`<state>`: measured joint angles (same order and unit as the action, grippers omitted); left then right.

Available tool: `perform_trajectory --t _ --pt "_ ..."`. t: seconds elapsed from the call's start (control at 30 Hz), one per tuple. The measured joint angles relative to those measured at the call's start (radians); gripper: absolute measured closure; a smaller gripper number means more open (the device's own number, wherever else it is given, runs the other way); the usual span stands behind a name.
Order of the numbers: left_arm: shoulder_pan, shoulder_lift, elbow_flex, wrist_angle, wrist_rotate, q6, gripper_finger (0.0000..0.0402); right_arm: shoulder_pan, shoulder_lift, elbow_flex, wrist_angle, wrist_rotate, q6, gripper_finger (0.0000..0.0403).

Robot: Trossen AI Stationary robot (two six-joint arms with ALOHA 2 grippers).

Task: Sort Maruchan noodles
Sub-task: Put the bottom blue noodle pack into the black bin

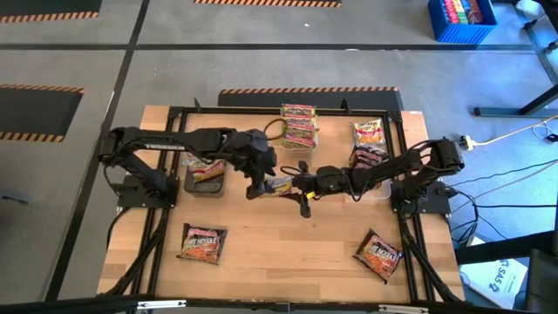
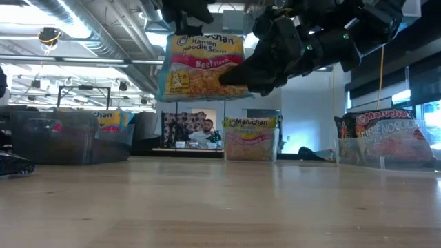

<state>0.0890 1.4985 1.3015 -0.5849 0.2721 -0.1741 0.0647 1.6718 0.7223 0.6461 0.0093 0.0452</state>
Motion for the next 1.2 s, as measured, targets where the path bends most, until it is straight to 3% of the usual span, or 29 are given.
perform_trajectory --t 0.57,1.0,1.2 --pt "-0.005 0.131 0.027 -0.077 -0.027 -0.054 0.0105 0.000 0.000 0.000 0.002 0.010 0.002 0.0289" --pt "-0.005 0.129 0.027 -0.080 -0.048 -0.026 0.0252 0.000 0.000 0.000 0.006 0.053 0.013 0.0253" --pt "-0.005 0.129 0.027 -0.081 -0.049 -0.025 0.0272 0.000 0.000 0.000 0.007 0.065 0.017 0.0201"
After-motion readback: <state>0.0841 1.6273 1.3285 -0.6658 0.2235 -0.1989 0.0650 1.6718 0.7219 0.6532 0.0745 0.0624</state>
